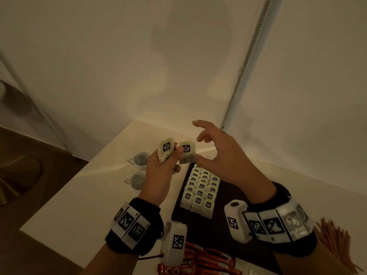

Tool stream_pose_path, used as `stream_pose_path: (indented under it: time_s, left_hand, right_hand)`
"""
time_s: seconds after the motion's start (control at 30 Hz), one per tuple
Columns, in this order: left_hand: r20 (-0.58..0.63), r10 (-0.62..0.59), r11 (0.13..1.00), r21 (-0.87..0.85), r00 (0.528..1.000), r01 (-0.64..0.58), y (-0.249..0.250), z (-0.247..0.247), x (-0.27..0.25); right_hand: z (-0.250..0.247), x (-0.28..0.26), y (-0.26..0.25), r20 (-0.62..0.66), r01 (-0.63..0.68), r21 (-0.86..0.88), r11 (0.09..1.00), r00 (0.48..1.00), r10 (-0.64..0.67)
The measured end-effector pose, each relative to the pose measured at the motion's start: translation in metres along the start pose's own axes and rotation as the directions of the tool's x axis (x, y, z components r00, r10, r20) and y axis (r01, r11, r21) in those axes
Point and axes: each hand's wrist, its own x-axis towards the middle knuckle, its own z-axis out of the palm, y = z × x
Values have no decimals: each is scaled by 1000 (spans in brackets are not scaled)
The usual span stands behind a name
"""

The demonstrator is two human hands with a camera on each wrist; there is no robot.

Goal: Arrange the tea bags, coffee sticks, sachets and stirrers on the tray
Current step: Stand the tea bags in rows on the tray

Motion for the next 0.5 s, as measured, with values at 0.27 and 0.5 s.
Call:
stream_pose_path:
  time_s: [0.27, 0.5]
  left_hand:
    - [72, -9, 1000, 3, 997, 8, 2, -2, -1]
    - [169, -170, 977, -96, 971, 188, -4, -2, -5]
  right_hand:
    - [2, 6, -1, -3, 14, -11, 1000, 1000, -14]
    - [1, 29, -13, -12, -25, 5, 1000, 1000, 25]
